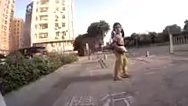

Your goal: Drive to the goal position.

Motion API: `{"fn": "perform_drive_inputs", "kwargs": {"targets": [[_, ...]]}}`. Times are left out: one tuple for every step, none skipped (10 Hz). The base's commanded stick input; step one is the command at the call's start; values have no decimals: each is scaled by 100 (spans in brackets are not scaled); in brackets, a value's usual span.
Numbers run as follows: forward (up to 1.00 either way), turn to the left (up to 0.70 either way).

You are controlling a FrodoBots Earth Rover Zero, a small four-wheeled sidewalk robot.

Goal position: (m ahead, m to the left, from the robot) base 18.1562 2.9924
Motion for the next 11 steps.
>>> {"fn": "perform_drive_inputs", "kwargs": {"targets": [[45, 0], [45, 0], [45, 0], [45, 0], [45, 0], [45, 0], [45, 0], [45, 0], [45, 0], [45, 0], [45, 0]]}}
